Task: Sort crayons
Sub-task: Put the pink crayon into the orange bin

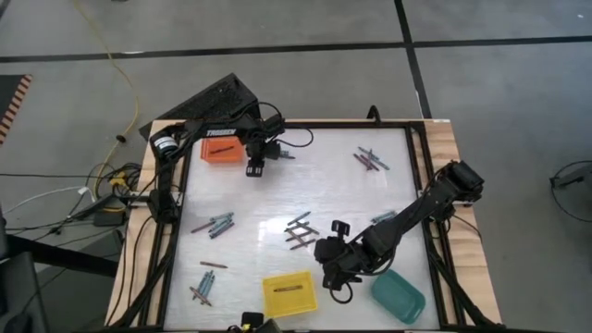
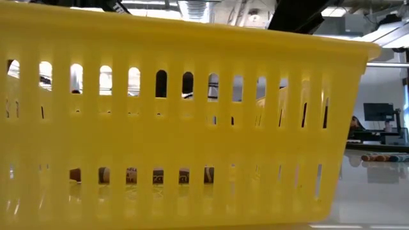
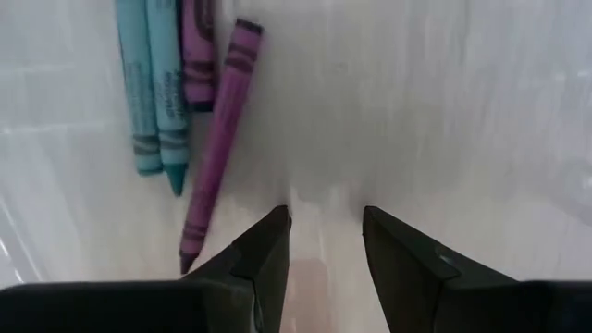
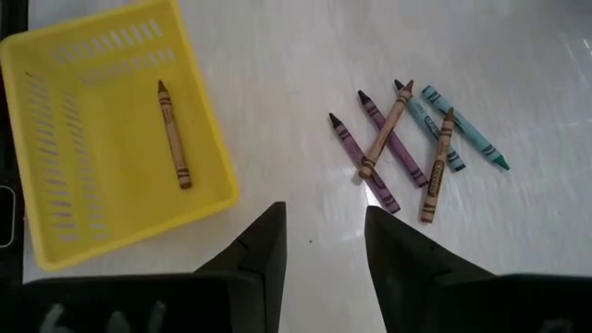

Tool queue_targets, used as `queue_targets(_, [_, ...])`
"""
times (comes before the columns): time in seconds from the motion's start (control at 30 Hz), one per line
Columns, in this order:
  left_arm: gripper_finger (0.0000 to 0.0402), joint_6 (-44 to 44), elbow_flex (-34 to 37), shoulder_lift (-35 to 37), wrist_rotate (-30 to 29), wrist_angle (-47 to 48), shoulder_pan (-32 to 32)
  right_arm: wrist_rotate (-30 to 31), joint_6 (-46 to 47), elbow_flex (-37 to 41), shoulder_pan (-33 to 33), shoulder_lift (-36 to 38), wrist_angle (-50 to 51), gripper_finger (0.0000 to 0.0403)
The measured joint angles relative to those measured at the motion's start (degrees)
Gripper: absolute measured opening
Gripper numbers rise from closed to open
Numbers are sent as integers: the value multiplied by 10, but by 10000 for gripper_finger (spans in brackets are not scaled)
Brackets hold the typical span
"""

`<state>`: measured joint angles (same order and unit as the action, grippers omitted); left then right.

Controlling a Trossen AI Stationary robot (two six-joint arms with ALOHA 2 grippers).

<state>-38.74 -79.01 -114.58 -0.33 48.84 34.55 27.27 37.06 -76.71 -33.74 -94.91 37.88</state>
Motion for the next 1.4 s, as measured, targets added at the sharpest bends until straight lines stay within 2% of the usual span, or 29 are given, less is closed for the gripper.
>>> queue_targets(0.17, [127,-9,-30,3,-13,48,0,0,0,0,2,0,-2,140])
queue_targets(0.53, [127,-52,-48,-17,-52,19,8,0,-1,0,6,0,-2,140])
queue_targets(0.8, [127,-63,-50,-28,-42,4,22,0,-3,0,4,0,-2,140])
queue_targets(1.1, [127,-81,-84,-28,-63,71,18,0,-28,0,17,0,-2,140])
queue_targets(1.4, [127,-199,-67,-27,-88,29,-8,-1,-40,0,25,0,-1,140])
